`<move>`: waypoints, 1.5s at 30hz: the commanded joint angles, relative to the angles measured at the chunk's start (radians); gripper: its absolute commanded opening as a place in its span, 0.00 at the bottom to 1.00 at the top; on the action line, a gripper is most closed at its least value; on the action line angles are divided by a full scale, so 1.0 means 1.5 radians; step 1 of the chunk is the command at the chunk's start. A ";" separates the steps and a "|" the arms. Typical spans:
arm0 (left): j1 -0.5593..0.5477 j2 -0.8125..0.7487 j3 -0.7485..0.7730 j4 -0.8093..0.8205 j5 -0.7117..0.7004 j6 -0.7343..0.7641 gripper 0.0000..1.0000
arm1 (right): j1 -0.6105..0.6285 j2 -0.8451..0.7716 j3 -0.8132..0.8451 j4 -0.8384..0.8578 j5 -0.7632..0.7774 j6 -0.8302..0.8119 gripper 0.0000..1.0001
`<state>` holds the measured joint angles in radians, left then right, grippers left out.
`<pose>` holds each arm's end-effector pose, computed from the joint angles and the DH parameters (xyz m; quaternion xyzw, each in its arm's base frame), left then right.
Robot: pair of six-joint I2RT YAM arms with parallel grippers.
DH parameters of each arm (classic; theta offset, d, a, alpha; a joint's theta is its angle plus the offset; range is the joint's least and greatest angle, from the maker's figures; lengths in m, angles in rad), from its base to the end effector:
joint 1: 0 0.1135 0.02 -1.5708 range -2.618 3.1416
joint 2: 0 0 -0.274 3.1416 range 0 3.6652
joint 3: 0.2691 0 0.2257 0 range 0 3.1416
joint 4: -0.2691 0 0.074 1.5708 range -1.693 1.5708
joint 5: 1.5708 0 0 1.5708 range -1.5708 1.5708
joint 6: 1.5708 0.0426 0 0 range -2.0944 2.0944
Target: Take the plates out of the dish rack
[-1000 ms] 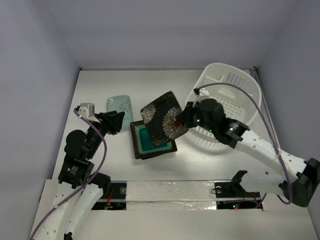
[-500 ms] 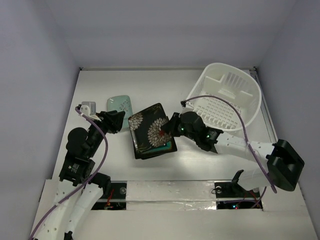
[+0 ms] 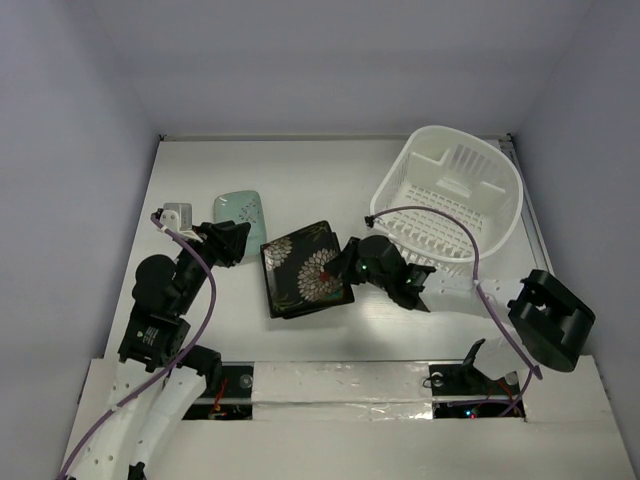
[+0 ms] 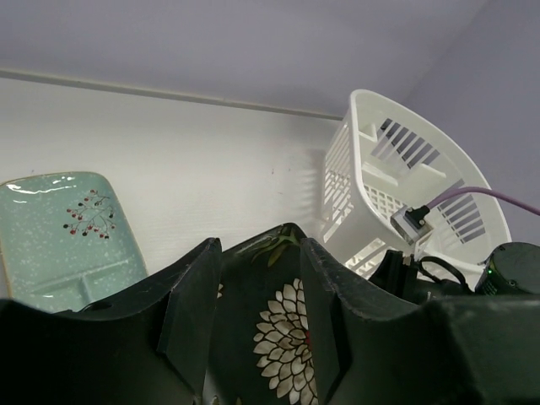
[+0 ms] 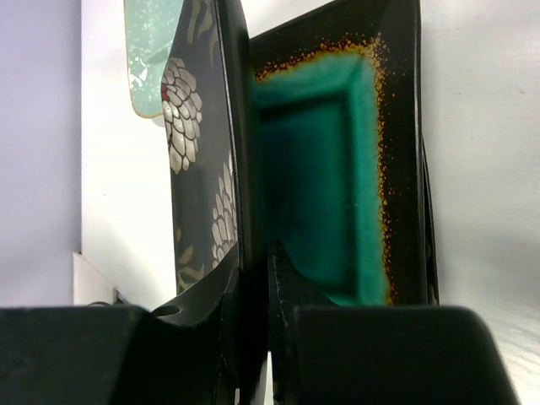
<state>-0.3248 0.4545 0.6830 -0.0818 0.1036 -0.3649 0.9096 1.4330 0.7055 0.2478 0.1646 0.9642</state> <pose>0.0813 -0.0320 0.3585 0.0261 0.6532 -0.2874 0.7001 0.1822 0.2228 0.2315 0.0659 0.8505 0.3750 0.3629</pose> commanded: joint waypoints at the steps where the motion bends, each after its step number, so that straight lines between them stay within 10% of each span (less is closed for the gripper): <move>1: 0.004 0.005 0.011 0.019 0.013 0.003 0.39 | -0.001 0.003 0.003 0.166 -0.007 0.052 0.05; 17: 0.004 -0.004 0.010 0.019 0.016 0.001 0.39 | 0.012 0.004 -0.007 0.053 0.033 0.021 0.72; 38: 0.004 -0.013 0.009 0.022 0.021 0.000 0.39 | 0.059 0.010 0.192 -0.374 0.228 -0.133 0.83; 40: 0.004 -0.012 0.009 0.022 0.021 0.000 0.39 | 0.059 0.008 0.196 -0.387 0.229 -0.135 0.82; 45: 0.004 -0.012 0.009 0.022 0.024 0.000 0.39 | 0.080 -0.048 0.215 -0.391 0.218 -0.171 0.00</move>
<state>-0.3248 0.4438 0.6830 -0.0818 0.1238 -0.3653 1.0012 1.4437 0.9588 -0.3275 0.4709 0.7559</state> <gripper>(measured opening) 0.390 0.096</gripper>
